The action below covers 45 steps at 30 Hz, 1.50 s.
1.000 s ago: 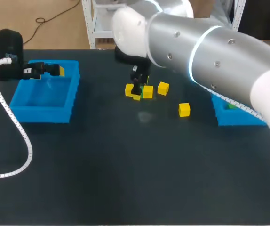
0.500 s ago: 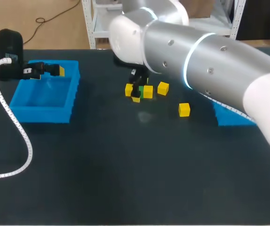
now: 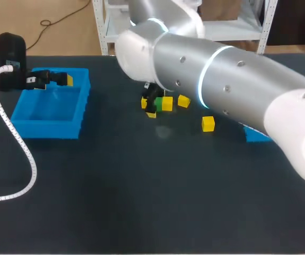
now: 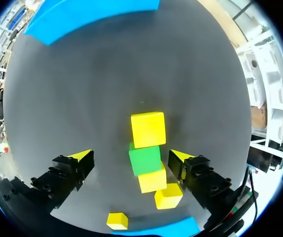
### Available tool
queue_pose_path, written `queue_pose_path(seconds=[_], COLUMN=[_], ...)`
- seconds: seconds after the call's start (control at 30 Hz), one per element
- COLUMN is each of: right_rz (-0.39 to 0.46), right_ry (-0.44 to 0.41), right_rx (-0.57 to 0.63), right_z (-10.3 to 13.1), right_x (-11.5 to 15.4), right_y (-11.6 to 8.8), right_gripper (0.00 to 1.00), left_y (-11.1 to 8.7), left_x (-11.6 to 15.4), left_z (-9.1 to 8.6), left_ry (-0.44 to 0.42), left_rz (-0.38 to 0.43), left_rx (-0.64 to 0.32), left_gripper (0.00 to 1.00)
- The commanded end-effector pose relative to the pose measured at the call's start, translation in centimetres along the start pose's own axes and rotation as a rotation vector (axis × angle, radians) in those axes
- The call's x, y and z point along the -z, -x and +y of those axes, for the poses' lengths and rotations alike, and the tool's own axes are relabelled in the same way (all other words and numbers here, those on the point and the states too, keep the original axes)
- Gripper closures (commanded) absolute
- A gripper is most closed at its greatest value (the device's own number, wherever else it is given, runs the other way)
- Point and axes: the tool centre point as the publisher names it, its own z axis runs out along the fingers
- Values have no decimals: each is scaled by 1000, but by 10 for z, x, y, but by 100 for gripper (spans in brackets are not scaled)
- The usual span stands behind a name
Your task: Put the green cubes in the right bin and the yellow cubes in the left bin.
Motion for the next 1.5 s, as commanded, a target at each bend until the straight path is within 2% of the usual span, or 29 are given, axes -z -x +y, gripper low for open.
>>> queue_pose_path(seconds=[0.03,0.07,0.1,0.17,0.63,0.77,0.97,1.1,1.23,1.37,1.5], right_rz=[3,2,2,2,-3,-38,-205,-327,-463,-595,-704], right_ry=[-17,-22,-26,-40,-94,-152,-250,-316,-377,-411,-426], right_rx=[-7,-16,-16,-17,-46,-60,-137,-249,-412,-620,-831], right_z=[-1,0,0,0,-4,-5,-13,-26,-43,-58,-67], right_x=[-3,-3,-3,-3,1,22,90,137,180,205,210], right_y=[2,2,2,1,-5,-11,-29,-57,-103,-162,-225], right_gripper=[0,11,55,100,100,100,100,100,100,100,100], left_y=[-1,-1,-1,-1,-1,-1,-1,-1,-1,-1,-1], left_x=[0,0,0,0,0,0,0,0,0,0,0], left_z=[2,2,2,2,2,2,2,2,2,2,2], left_ry=[-6,-6,-6,-6,-6,-6,-6,-6,-6,-6,-6], left_rz=[-6,-6,-6,-6,-6,-6,-6,-6,-6,-6,-6], left_rx=[-1,-1,-1,-1,-1,-1,-1,-1,-1,-1,-1], left_gripper=[0,0,0,0,0,0,0,0,0,0,0])
